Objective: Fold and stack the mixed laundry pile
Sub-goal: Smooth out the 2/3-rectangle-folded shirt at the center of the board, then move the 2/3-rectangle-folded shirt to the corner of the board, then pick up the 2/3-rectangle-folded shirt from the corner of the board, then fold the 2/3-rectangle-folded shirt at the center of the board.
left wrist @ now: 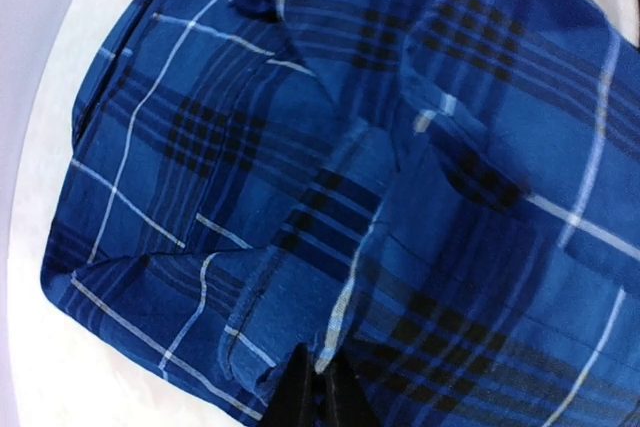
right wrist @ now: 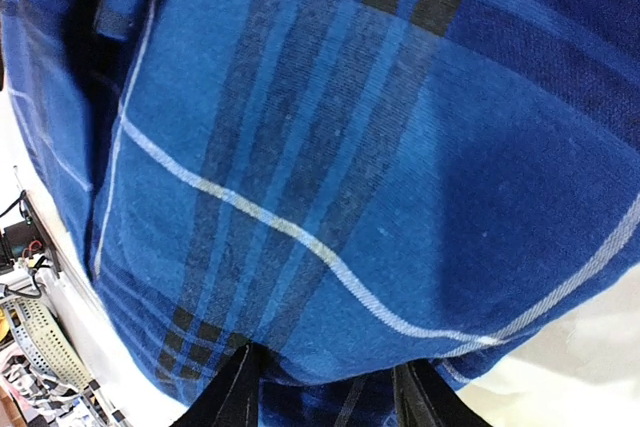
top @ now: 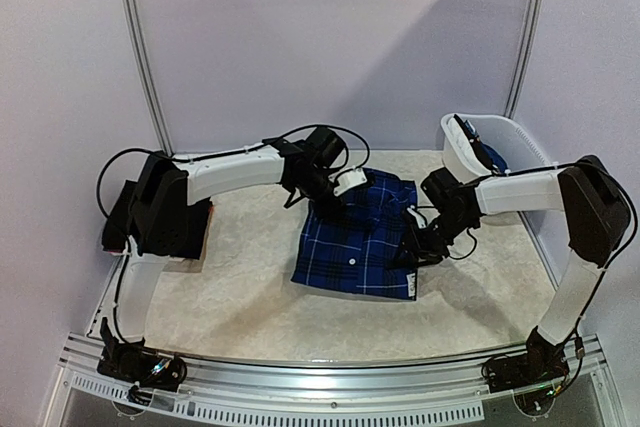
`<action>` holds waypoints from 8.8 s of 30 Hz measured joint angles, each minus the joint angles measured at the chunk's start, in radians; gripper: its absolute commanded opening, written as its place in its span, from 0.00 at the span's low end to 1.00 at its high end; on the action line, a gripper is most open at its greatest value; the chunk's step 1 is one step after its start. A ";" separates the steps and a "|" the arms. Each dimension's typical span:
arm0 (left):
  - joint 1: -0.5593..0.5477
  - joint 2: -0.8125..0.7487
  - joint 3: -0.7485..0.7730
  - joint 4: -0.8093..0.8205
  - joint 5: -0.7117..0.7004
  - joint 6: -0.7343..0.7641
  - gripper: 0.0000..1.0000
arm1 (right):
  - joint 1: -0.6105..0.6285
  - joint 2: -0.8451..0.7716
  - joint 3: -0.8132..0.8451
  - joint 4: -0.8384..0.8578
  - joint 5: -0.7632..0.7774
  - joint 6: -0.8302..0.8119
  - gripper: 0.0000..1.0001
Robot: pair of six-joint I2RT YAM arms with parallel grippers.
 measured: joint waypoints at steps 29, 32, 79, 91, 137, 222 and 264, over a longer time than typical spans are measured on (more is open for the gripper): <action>0.182 -0.458 -0.560 0.073 0.090 -0.927 1.00 | 0.000 -0.407 -0.294 0.048 0.040 0.256 0.99; 0.158 -0.486 -0.677 0.084 0.161 -0.956 0.99 | 0.000 -0.436 -0.388 0.114 0.000 0.315 0.99; -0.029 -0.436 -0.922 0.378 0.299 -1.155 0.00 | 0.016 -0.233 -0.494 0.468 -0.105 0.438 0.00; -0.141 -0.492 -0.922 0.333 0.247 -1.263 0.00 | 0.016 -0.402 -0.476 0.251 -0.108 0.434 0.00; -0.406 -0.628 -0.650 -0.285 0.283 -1.182 0.51 | 0.029 -0.921 -0.451 -0.470 -0.183 0.555 0.00; -0.633 -0.069 -0.301 0.031 -0.320 -0.312 0.63 | 0.013 -0.737 0.013 -0.560 0.259 0.549 0.66; -0.655 -0.256 0.051 -0.525 -0.177 -0.350 0.00 | 0.121 0.066 0.145 -0.056 -0.285 0.104 0.00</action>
